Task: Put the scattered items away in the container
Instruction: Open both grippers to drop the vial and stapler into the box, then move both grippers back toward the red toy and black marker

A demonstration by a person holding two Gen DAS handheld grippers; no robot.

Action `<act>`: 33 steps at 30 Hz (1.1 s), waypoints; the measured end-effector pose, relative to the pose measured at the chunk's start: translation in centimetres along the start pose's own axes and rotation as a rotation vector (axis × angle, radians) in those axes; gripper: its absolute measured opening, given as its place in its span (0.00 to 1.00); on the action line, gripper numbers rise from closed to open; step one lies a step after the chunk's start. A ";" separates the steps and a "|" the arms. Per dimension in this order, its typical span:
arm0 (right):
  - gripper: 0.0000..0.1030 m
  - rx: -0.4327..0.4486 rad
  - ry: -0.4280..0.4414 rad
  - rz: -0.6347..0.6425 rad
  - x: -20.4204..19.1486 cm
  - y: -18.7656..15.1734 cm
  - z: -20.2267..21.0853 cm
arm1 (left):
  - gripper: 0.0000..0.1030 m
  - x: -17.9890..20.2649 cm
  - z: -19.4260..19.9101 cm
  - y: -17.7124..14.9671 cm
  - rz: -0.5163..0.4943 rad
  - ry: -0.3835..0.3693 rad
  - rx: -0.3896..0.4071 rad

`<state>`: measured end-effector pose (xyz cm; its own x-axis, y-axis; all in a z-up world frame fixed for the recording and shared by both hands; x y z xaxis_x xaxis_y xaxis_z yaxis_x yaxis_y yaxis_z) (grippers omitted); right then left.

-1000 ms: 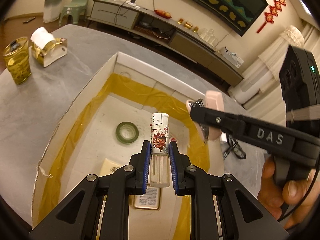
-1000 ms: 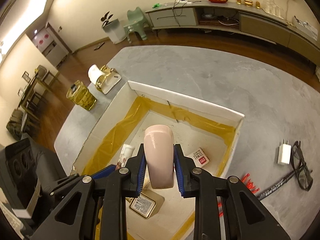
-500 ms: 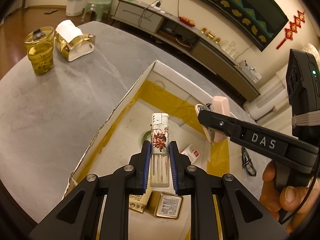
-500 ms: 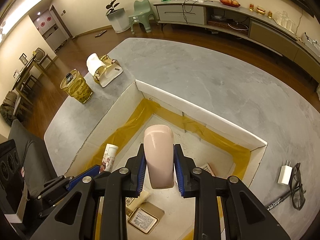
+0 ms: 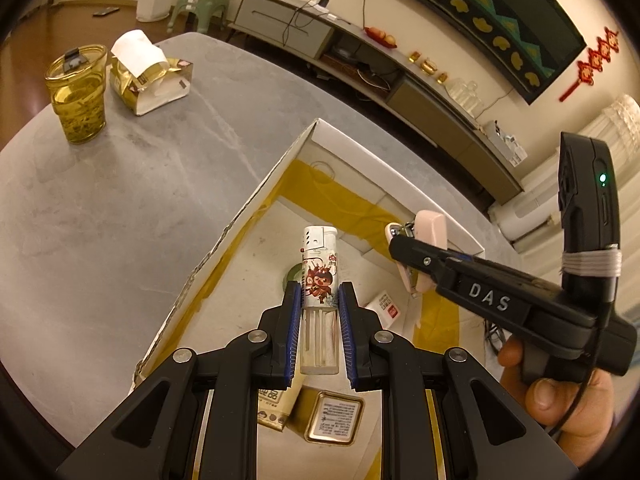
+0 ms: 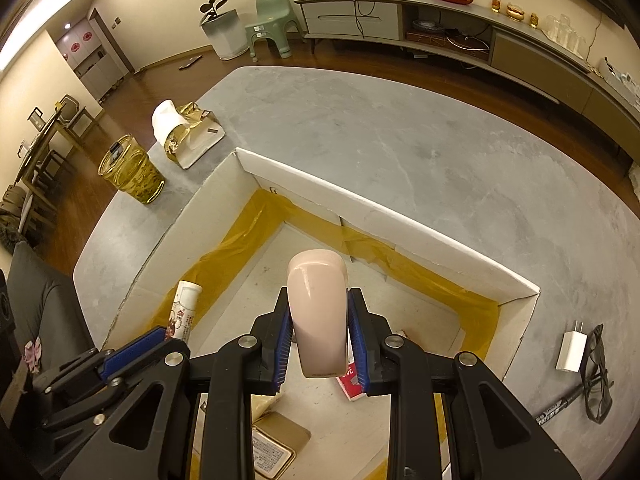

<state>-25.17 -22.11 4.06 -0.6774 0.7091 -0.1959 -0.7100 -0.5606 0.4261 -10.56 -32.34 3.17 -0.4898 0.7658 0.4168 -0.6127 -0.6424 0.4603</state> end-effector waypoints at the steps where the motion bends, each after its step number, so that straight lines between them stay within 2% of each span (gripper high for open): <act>1: 0.28 0.001 0.000 -0.004 0.1 0.1 -0.2 | 0.19 0.1 -0.3 0.2 0.000 0.007 -0.007; 3: 0.29 0.004 0.024 -0.021 0.6 0.2 -0.3 | 0.24 0.0 -1.2 0.6 0.007 0.021 -0.036; 4: 0.36 -0.003 0.038 -0.031 0.9 0.1 -0.4 | 0.38 -0.2 -1.8 0.7 0.016 0.020 -0.066; 5: 0.48 -0.005 0.040 -0.037 1.1 0.0 -0.2 | 0.42 -0.3 -2.5 0.9 0.024 0.019 -0.095; 7: 0.57 0.014 0.051 -0.046 1.5 -0.6 0.7 | 0.43 -0.6 -2.8 0.8 0.040 0.007 -0.119; 13: 0.57 0.070 0.145 -0.046 2.5 -4.0 4.8 | 0.44 -0.2 -0.9 -0.4 0.030 0.021 -0.079; 20: 0.57 0.139 0.273 -0.036 3.4 -8.5 9.2 | 0.44 2.2 3.0 -2.6 -0.040 0.038 -0.012; 23: 0.57 0.158 0.309 -0.066 4.5 -10.0 9.7 | 0.44 3.4 4.8 -3.7 -0.089 0.085 0.043; 27: 0.57 0.184 0.357 -0.107 6.1 -12.0 10.5 | 0.44 5.5 6.4 -5.8 -0.194 0.198 0.121; 33: 0.57 0.223 0.429 -0.169 8.4 -14.9 11.6 | 0.44 7.4 6.4 -8.4 -0.270 0.232 0.108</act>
<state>-18.01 -2.86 6.34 -0.6078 0.5166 -0.6031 -0.7898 -0.3148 0.5264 -5.07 -21.47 7.37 -0.4546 0.8865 0.0863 -0.6760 -0.4065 0.6147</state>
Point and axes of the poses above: each gripper's, at about its wrist camera, not at the fingertips, and z roughly against the way its jaws point, x to its right, y to its top, the point moved 1 cm from there along -z, roughly the way its jaws point, and after that the axes turned 2 degrees about -z, right-handed, at the moved point
